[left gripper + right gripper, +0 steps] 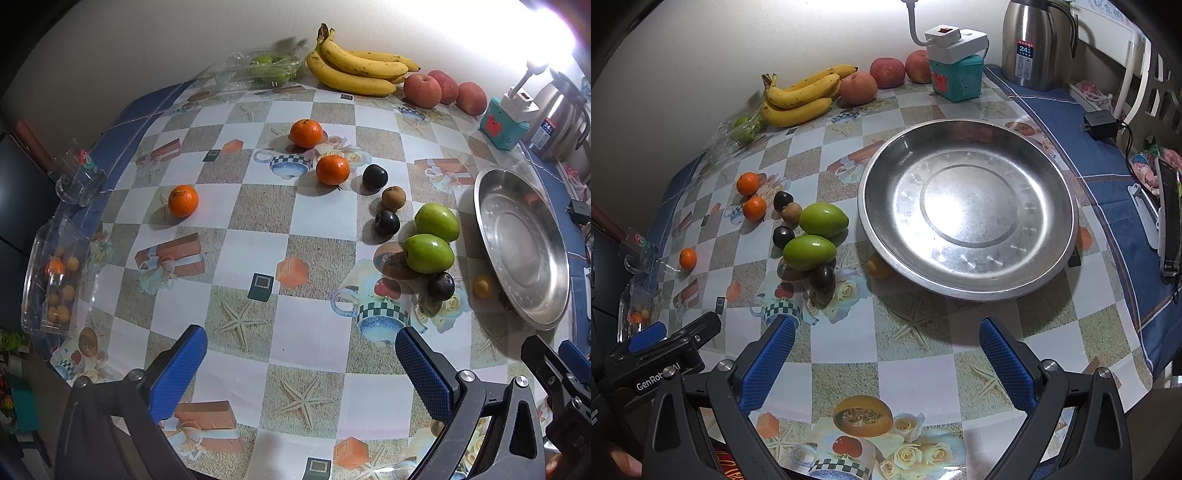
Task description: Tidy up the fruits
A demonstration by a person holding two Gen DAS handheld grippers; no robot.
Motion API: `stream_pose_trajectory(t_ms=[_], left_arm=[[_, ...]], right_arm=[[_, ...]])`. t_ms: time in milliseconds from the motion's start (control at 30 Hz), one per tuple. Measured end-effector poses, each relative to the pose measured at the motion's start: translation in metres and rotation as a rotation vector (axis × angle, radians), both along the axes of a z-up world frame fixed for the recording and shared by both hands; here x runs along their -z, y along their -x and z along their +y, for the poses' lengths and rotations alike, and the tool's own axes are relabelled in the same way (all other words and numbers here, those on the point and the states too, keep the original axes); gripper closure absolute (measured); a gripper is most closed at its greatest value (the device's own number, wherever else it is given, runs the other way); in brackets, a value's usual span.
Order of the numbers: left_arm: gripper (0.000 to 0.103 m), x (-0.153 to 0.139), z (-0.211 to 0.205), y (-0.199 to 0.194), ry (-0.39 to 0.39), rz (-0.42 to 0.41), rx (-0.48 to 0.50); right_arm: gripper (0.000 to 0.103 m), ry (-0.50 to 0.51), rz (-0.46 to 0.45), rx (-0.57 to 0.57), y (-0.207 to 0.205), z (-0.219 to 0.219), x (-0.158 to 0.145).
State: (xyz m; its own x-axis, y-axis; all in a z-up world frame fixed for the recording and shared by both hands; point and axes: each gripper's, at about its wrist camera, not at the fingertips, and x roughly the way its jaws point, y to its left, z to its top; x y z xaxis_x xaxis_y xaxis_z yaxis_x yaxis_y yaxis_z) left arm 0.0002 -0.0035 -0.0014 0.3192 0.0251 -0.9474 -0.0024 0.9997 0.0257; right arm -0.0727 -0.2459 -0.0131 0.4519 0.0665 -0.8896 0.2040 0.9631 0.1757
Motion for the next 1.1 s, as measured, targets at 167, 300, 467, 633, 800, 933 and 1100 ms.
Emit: stream_pose_trajectory(t_ms=[167,300,467,633,800,933,1100], left_arm=[[0.000,0.000,0.000,0.000,-0.001,-0.001,0.000],[0.000,0.000,0.001,0.000,-0.003,-0.006,0.000],[0.000,0.002,0.002,0.001,-0.005,-0.021,-0.006],[0.000,0.000,0.002,0.000,0.011,-0.022,-0.009],[0.000,0.005,0.007,-0.008,0.050,0.023,-0.034],[0.000,0.008,0.012,-0.019,0.070,0.043,-0.069],[0.001,0.009,0.012,-0.034,0.095,0.055,-0.081]], right_arm=[[0.003,0.000,0.000,0.000,0.000,0.000,0.000],[0.003,-0.001,0.000,0.001,0.000,0.000,0.001],[0.003,-0.001,0.001,0.002,0.000,0.000,0.002],[0.003,0.007,0.001,-0.010,0.000,0.002,0.002],[0.003,-0.010,0.003,-0.025,-0.006,0.008,0.004],[0.003,-0.059,0.016,-0.010,-0.015,0.010,0.009],[0.009,-0.086,0.024,0.009,-0.025,0.015,0.013]])
